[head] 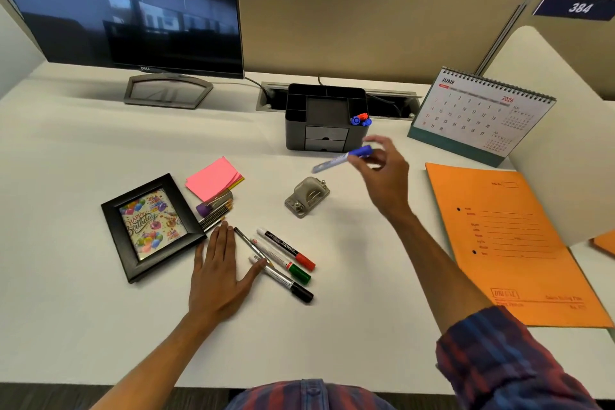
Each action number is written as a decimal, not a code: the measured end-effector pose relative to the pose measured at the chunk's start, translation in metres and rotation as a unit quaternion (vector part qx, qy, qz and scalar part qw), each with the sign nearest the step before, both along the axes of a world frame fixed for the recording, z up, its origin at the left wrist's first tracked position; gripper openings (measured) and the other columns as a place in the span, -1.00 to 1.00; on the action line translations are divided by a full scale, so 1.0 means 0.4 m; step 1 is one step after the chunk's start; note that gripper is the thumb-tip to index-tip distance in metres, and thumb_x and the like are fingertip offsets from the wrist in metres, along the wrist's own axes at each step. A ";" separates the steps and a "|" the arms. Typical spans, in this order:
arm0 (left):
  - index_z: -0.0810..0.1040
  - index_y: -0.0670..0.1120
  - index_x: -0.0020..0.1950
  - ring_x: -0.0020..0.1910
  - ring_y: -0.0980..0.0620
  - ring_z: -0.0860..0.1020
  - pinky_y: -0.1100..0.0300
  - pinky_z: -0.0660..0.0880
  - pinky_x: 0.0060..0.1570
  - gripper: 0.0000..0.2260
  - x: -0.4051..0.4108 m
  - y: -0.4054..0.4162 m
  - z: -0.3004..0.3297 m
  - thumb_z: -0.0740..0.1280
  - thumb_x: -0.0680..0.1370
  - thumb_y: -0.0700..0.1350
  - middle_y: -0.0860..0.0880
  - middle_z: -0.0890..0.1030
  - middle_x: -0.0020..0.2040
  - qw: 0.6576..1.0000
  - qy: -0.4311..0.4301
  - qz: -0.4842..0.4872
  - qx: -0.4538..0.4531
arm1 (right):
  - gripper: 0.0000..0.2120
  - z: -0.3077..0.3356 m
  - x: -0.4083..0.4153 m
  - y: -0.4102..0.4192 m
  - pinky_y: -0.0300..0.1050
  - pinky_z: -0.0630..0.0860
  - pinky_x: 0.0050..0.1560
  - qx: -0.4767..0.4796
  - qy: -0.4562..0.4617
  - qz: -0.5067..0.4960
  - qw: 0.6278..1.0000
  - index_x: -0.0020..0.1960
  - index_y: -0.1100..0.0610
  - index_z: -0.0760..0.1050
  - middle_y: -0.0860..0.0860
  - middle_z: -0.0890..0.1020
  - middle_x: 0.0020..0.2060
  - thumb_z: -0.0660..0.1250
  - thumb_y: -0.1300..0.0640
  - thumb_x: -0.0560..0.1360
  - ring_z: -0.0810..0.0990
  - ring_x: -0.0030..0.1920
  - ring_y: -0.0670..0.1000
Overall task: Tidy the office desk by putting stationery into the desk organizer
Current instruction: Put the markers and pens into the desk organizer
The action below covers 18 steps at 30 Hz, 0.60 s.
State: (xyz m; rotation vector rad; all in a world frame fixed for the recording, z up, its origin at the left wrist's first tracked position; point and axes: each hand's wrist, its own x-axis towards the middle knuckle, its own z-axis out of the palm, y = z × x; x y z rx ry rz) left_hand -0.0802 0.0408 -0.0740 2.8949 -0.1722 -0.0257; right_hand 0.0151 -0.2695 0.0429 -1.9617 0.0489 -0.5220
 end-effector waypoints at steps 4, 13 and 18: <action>-0.04 -0.13 0.60 0.57 0.05 -0.08 -0.02 -0.08 0.54 -0.13 -0.001 -0.001 0.002 -0.17 0.51 0.47 -0.03 -0.04 0.61 1.000 0.003 0.001 -0.001 | -0.62 0.063 0.069 -0.057 -0.24 0.62 -0.06 -0.054 -0.082 -0.055 0.994 0.22 0.18 0.42 0.09 0.68 -0.02 0.46 0.20 0.46 0.67 -0.06 -0.09; -0.06 -0.12 0.60 0.57 0.09 -0.13 0.00 -0.10 0.54 -0.14 -0.002 0.000 0.003 -0.17 0.51 0.47 -0.01 -0.08 0.60 1.000 0.005 0.003 0.000 | -0.75 0.127 0.210 -0.129 -0.02 0.63 -0.09 -0.157 -0.152 -0.152 0.964 0.22 0.14 0.46 0.04 0.70 -0.07 0.29 0.10 0.57 0.68 -0.10 0.00; -0.07 -0.12 0.60 0.56 0.09 -0.13 0.01 -0.12 0.54 -0.13 -0.002 -0.002 0.005 -0.18 0.51 0.47 0.00 -0.08 0.60 1.000 0.005 0.001 -0.001 | -0.77 0.105 0.251 -0.125 -0.21 0.54 -0.10 -0.226 -0.101 -0.136 0.959 0.18 0.18 0.50 0.10 0.69 -0.09 0.32 0.12 0.57 0.67 -0.10 0.07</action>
